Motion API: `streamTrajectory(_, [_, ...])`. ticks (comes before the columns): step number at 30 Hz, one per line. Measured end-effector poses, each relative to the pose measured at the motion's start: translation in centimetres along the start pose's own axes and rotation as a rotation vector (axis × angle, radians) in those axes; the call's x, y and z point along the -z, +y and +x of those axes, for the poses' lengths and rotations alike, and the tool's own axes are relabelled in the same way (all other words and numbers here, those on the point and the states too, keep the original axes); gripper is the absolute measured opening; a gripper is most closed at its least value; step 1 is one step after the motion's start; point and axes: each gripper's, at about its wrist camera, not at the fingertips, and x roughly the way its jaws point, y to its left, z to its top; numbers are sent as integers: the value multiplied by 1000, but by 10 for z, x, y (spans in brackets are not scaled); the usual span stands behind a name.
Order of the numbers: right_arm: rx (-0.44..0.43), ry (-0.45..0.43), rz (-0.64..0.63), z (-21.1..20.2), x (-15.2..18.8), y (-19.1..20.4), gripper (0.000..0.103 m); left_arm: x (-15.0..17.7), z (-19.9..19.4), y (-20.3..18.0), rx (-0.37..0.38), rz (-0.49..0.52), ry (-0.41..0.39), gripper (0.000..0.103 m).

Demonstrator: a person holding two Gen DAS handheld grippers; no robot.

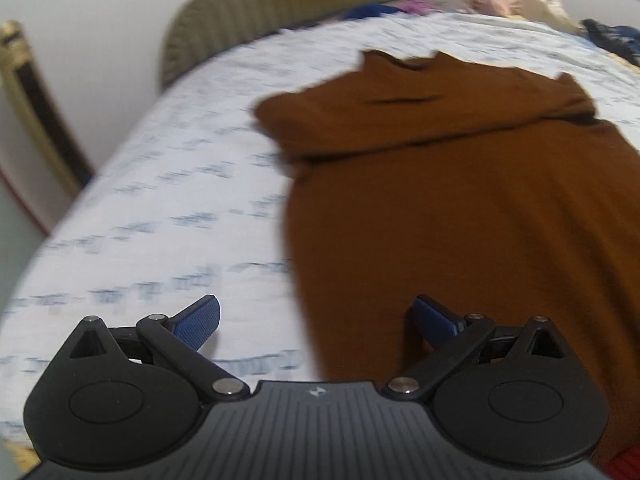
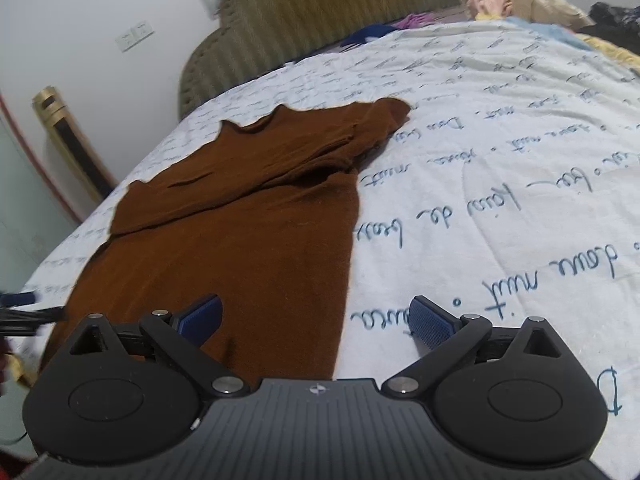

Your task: Fold small clothes

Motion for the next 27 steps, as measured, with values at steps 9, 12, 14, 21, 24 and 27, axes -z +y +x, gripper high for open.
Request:
streamTrajectory(9, [-53,36,-80,17,7,28,51,-5,28,3,154,-132,44,78])
streamTrajectory(12, [-41,35,-68,23,2,30,21,-14,30,2,148,-153,48,45])
streamTrajectory(14, [-52,28,-54,25,-1,29,18,-19,30,1,120,-161,57,19])
streamTrajectory(21, [-76,-16,-72,20,-13,37,16,-28,23,-4,92,-172,54,10])
streamTrajectory(24, [-97,-38,-64,15,-20,38,15,-34,16,-7,84,-164,33,9])
streamTrajectory(27, [-93,-63,-71,14,-29,41,15,-45,11,-7,90,-158,3,9])
